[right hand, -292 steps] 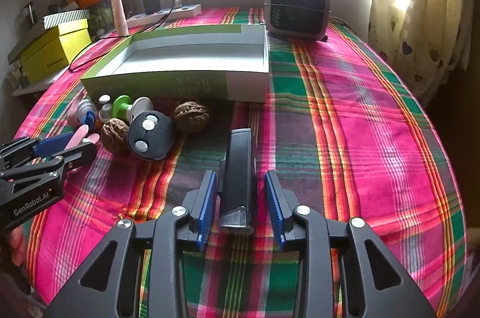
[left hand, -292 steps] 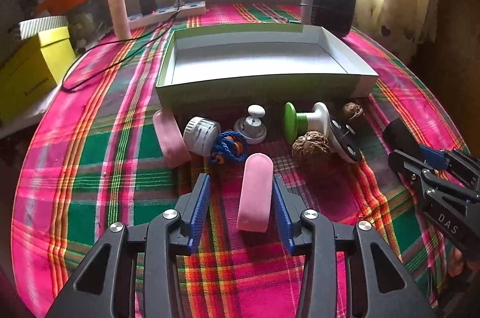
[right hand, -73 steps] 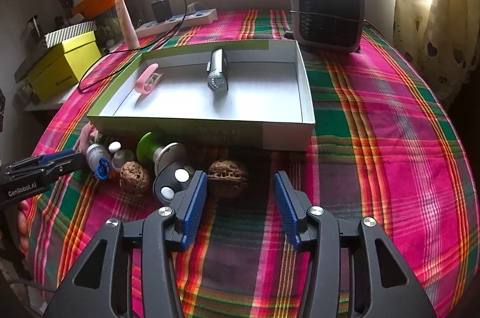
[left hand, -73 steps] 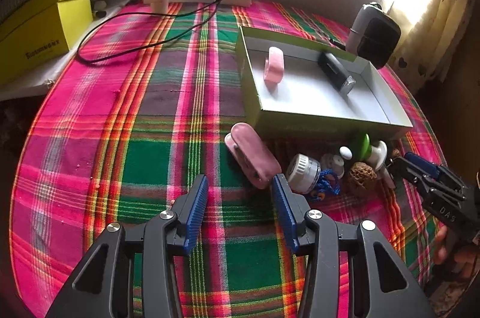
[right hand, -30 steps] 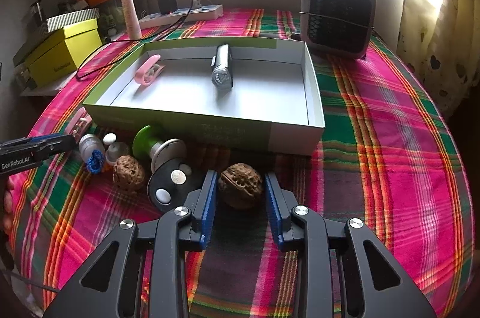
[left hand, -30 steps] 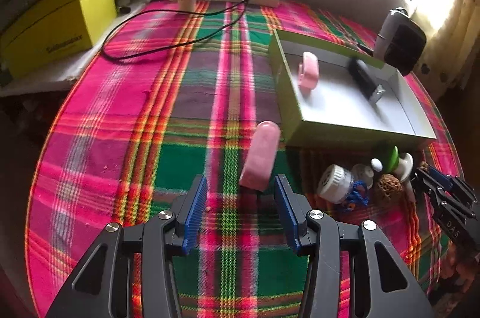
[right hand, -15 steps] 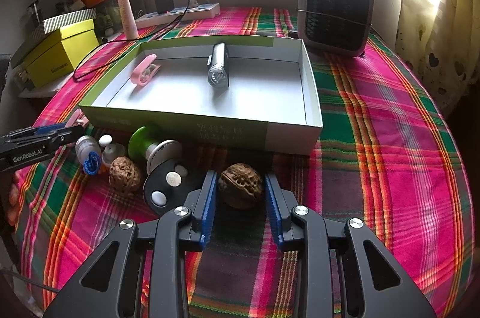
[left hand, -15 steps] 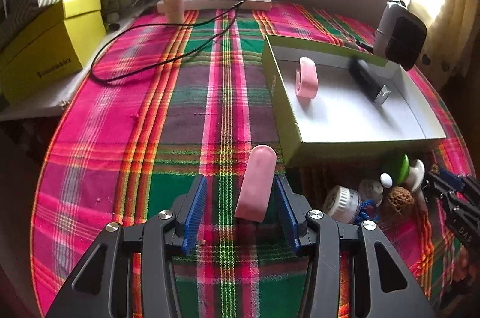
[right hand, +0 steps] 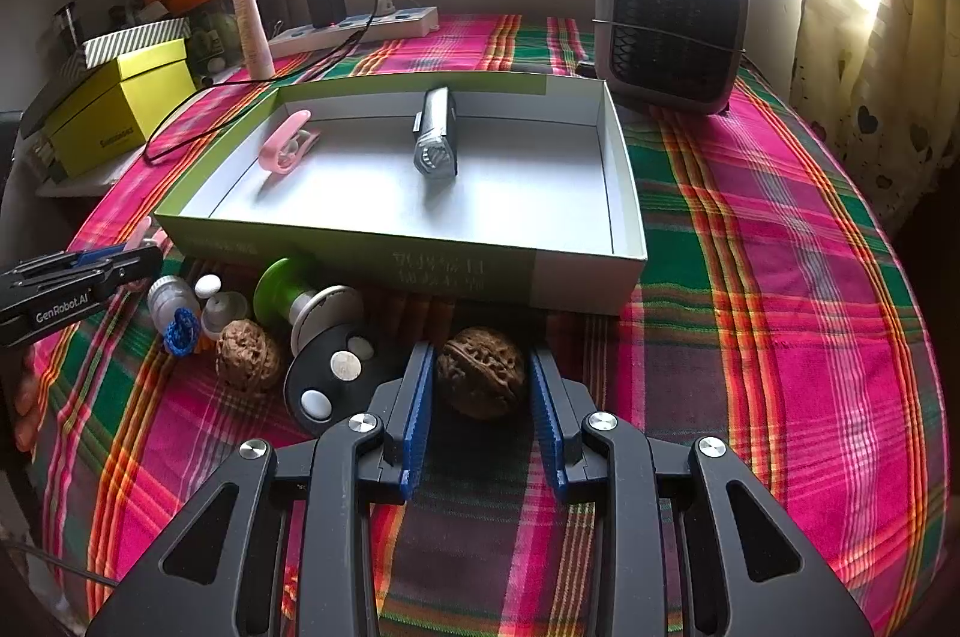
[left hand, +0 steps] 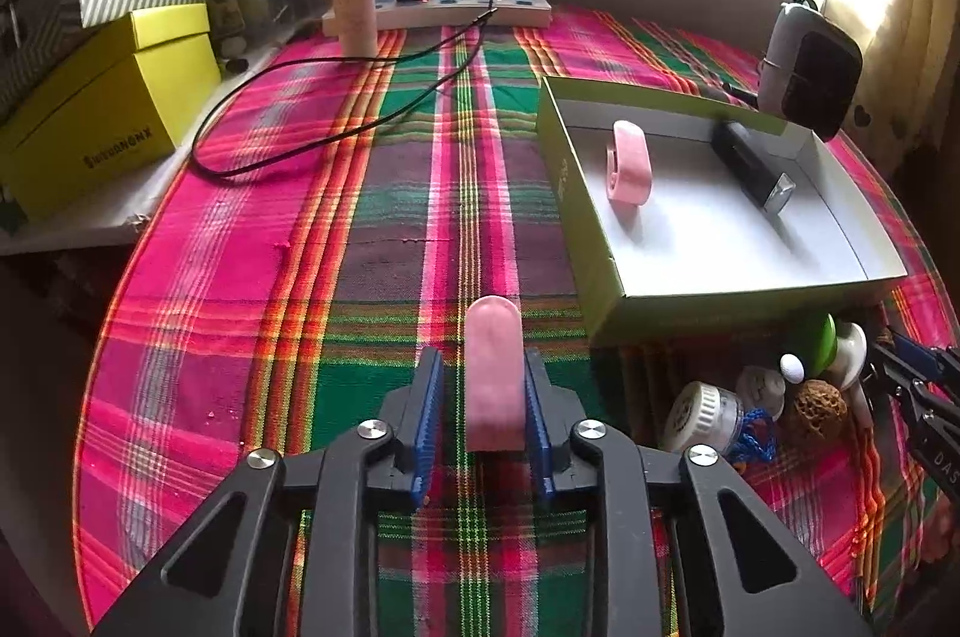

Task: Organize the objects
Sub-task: 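Carry pink block with left gripper while right gripper carries walnut into green box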

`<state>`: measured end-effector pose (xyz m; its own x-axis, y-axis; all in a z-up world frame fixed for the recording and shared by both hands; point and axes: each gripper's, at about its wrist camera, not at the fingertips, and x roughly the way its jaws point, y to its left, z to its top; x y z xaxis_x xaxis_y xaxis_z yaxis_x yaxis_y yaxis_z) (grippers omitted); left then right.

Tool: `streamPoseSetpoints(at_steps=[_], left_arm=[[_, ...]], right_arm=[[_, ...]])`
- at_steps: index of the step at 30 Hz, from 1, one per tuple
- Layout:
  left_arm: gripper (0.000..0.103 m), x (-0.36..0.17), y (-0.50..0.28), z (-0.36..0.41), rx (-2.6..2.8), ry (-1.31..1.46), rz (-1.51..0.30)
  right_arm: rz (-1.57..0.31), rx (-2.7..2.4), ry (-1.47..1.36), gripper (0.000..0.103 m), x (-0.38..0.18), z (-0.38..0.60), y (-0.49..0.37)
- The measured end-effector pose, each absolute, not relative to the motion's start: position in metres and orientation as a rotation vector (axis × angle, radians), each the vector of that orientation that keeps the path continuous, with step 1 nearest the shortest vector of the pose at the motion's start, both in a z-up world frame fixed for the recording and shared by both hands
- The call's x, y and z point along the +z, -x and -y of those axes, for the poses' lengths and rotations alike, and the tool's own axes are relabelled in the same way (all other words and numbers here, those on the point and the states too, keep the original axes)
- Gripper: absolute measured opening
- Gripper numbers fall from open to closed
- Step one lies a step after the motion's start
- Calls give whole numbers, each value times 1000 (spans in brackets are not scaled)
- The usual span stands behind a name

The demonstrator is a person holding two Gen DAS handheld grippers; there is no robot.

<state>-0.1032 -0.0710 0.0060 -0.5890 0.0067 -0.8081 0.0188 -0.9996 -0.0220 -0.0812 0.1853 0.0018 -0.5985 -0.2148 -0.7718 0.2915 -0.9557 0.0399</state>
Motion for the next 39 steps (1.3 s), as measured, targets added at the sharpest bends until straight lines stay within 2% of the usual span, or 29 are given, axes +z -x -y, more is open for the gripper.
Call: streamPoseSetpoints(at_steps=[2, 39], left_arm=[[16, 6, 103, 72, -2794, -1419, -40], [16, 13, 103, 76, -2800, -1410, -91]], right_arm=[[-131, -2577, -1227, 32, 2, -185, 81], [-125, -2577, -1215, 32, 7, -184, 83]])
